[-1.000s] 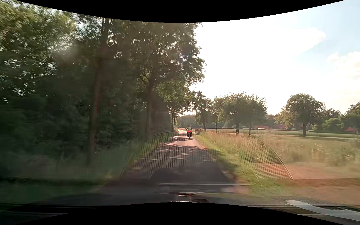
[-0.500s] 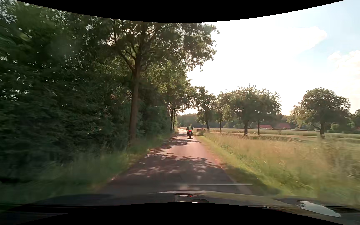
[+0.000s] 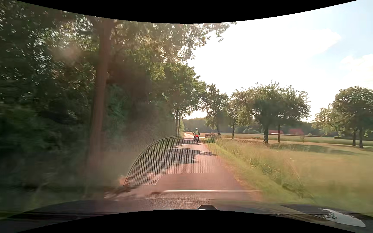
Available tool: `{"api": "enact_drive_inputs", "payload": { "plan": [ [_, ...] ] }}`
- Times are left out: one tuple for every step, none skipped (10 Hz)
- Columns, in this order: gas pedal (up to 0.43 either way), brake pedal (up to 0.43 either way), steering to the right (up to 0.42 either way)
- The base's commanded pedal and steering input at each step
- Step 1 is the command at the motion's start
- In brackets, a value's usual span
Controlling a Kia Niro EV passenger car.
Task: Follow the waypoints while adhering to traffic rules and regulations
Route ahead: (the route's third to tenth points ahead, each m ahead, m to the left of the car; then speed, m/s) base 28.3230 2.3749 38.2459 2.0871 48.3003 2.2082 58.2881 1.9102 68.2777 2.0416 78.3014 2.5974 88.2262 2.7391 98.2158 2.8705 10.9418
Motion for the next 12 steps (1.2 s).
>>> {"api": "enact_drive_inputs", "payload": {
  "plan": [
    [0.138, 0.0, 0.004],
    [0.138, 0.0, 0.003],
    [0.138, 0.0, 0.002],
    [0.138, 0.0, 0.002],
    [0.138, 0.0, 0.001],
    [0.15, 0.0, 0.0],
    [0.15, 0.0, -0.001],
    [0.15, 0.0, -0.001],
    [0.15, 0.0, -0.001],
    [0.15, 0.0, 0.0],
    [0.15, 0.0, 0.001],
    [0.15, 0.0, 0.001]
  ]
}}
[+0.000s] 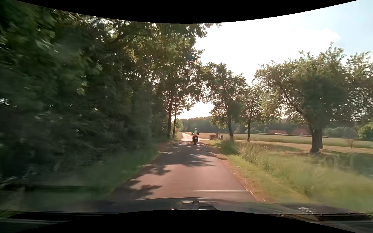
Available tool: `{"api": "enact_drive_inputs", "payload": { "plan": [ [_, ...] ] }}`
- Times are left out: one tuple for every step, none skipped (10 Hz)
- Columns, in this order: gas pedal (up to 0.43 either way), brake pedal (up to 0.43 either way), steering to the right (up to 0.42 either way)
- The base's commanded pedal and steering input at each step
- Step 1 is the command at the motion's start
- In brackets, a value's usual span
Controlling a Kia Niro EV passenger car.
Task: Follow the waypoints while adhering to traffic rules and regulations
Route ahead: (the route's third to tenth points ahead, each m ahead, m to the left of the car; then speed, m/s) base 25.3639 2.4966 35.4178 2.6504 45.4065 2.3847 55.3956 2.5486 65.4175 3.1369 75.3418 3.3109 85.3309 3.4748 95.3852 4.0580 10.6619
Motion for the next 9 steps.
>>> {"api": "enact_drive_inputs", "payload": {
  "plan": [
    [0.15, 0.0, 0.0],
    [0.15, 0.0, 0.0],
    [0.138, 0.0, 0.0],
    [0.138, 0.0, 0.0],
    [0.138, 0.0, 0.0],
    [0.138, 0.0, 0.0],
    [0.138, 0.0, 0.0],
    [0.138, 0.0, 0.0],
    [0.138, 0.0, 0.0]
  ]
}}
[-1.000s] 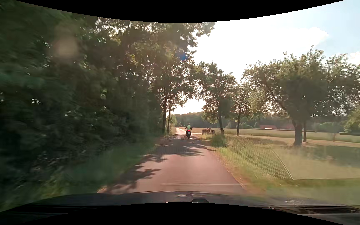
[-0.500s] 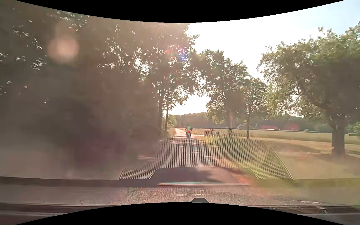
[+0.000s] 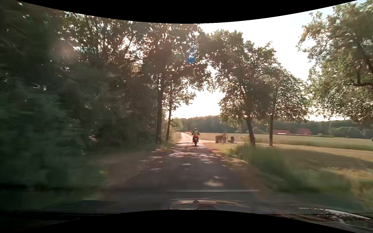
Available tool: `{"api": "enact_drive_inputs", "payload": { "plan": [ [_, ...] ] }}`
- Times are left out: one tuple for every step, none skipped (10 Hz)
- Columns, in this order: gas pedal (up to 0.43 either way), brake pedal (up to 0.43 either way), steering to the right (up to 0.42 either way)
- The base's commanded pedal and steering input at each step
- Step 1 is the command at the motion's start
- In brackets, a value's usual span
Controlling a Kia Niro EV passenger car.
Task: Follow the waypoints while adhering to traffic rules and regulations
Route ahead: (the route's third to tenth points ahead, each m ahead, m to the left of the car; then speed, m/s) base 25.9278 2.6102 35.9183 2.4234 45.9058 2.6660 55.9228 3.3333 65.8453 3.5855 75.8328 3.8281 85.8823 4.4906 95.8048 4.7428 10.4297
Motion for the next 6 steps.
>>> {"api": "enact_drive_inputs", "payload": {
  "plan": [
    [0.138, 0.0, 0.0],
    [0.15, 0.0, 0.0],
    [0.15, 0.0, 0.0],
    [0.15, 0.0, 0.0],
    [0.15, 0.0, 0.0],
    [0.15, 0.0, 0.001]
  ]
}}
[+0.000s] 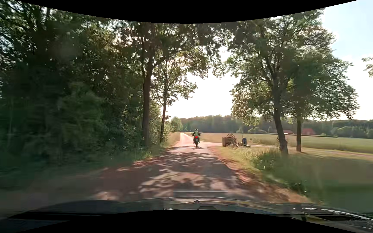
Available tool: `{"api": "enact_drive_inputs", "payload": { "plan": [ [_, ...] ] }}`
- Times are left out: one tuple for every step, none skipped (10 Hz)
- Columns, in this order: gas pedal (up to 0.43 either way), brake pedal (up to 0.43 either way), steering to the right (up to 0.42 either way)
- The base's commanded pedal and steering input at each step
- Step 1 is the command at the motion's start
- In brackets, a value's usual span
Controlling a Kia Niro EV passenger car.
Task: Follow the waypoints while adhering to traffic rules and regulations
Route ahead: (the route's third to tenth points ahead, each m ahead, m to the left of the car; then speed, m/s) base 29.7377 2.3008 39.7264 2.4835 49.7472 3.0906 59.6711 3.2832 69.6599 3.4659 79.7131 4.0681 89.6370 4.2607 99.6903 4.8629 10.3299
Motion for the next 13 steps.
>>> {"api": "enact_drive_inputs", "payload": {
  "plan": [
    [0.15, 0.0, 0.001],
    [0.15, 0.0, 0.001],
    [0.15, 0.0, 0.001],
    [0.15, 0.0, 0.001],
    [0.15, 0.0, 0.001],
    [0.169, 0.0, 0.001],
    [0.169, 0.0, 0.0],
    [0.169, 0.0, 0.0],
    [0.169, 0.0, 0.0],
    [0.169, 0.0, -0.001],
    [0.169, 0.0, -0.002],
    [0.169, 0.0, -0.003],
    [0.169, 0.0, -0.003]
  ]
}}
